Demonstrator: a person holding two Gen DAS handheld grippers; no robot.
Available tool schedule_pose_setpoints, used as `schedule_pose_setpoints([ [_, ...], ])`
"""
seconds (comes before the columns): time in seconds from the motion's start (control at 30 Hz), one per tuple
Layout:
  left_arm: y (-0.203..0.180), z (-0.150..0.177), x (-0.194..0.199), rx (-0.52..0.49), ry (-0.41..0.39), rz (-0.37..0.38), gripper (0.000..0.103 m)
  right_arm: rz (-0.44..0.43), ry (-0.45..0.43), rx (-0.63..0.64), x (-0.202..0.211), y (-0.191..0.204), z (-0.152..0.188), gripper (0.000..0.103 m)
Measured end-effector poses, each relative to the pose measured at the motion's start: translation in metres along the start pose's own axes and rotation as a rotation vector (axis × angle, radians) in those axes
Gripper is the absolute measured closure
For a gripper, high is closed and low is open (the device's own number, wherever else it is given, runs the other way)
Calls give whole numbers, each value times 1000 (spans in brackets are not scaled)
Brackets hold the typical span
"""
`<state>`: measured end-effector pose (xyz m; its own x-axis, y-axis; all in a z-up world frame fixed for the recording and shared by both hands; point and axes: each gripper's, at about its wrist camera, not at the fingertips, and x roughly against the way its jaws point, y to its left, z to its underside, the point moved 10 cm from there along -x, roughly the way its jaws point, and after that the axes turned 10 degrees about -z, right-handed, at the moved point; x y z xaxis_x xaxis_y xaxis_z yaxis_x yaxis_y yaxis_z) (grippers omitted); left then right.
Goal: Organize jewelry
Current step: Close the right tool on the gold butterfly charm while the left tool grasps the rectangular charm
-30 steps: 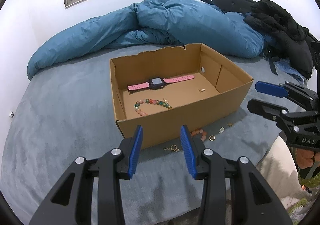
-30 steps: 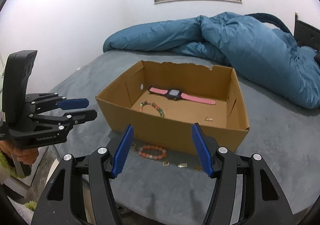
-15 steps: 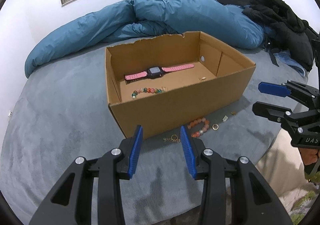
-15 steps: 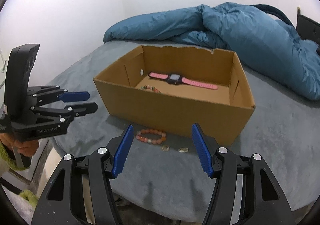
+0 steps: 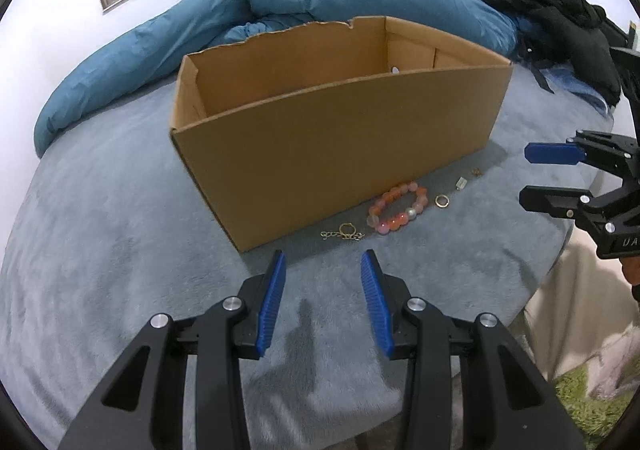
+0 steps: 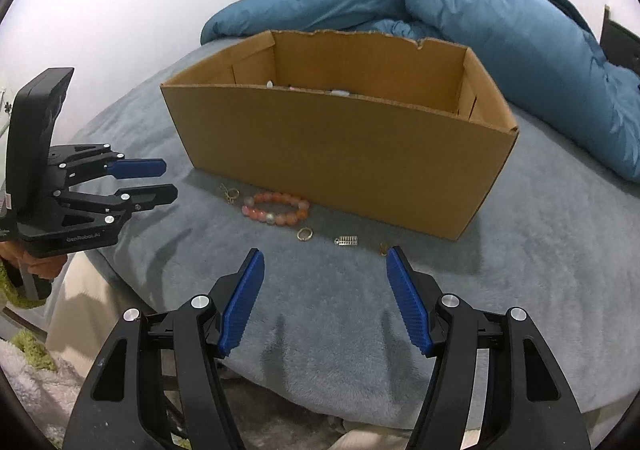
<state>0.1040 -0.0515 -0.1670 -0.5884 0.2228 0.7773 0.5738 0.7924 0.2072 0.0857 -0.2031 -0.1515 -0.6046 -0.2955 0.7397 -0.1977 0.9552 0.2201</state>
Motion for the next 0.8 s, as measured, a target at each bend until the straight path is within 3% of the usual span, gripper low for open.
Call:
schedule_pose_setpoints([
  [0.1,-4,1,-9,-26,-3,5,65,12,25,-3,-8,-7,6,43],
  [0.4,-10,7,-34,-21,25,41,65,59,67,-38,-25,-49,9,63],
  [0.8,-16,4,-35,-30,20,65,67,23,100,-31,-55,-62,5,76],
])
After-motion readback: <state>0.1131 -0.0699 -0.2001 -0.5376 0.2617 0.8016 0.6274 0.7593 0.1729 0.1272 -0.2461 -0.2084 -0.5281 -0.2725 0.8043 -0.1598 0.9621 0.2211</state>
